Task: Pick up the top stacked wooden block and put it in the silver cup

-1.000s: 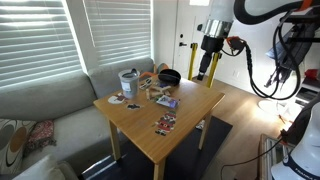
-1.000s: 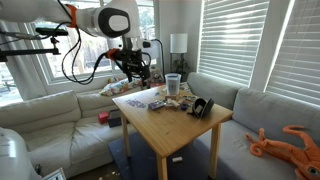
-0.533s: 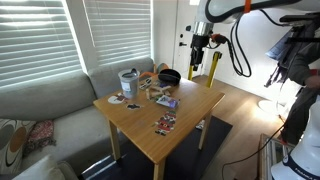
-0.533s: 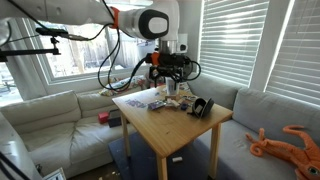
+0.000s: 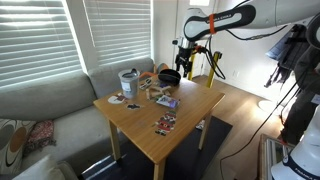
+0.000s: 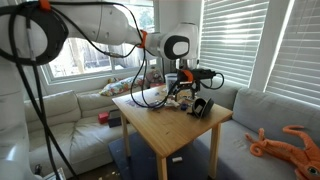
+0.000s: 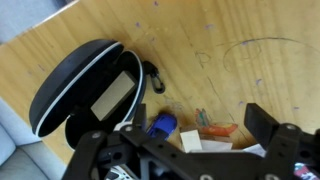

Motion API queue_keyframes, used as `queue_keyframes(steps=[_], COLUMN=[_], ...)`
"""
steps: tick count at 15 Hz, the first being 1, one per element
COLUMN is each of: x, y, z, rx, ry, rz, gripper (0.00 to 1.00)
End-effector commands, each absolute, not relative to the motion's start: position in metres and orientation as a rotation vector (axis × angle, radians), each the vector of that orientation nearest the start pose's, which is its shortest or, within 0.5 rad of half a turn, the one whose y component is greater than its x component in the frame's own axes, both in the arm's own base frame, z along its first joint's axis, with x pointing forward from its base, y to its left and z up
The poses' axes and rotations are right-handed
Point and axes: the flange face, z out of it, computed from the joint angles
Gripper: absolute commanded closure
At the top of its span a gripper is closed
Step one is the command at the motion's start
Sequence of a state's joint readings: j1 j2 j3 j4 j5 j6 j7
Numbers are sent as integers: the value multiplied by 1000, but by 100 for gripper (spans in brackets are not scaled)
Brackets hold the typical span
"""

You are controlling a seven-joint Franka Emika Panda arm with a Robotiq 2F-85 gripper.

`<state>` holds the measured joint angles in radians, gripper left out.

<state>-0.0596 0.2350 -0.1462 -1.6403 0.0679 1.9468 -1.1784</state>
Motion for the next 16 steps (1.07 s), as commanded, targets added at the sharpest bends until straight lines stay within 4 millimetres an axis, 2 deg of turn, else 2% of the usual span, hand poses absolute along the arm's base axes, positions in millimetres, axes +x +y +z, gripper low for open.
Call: queue_keyframes(steps=[1,5,9,14,16], x=[635,630,632,630,631], y=[-97,-79,-73,-63,-58], z=[487,474,454,439,434], rx=[-2677,-2576,-2589,-2588,-2585], ry=[-1690,-1769,-1695,-1633,-1621], rz=[-270,-325,-399,-445,-454], gripper=[0,0,0,0,4])
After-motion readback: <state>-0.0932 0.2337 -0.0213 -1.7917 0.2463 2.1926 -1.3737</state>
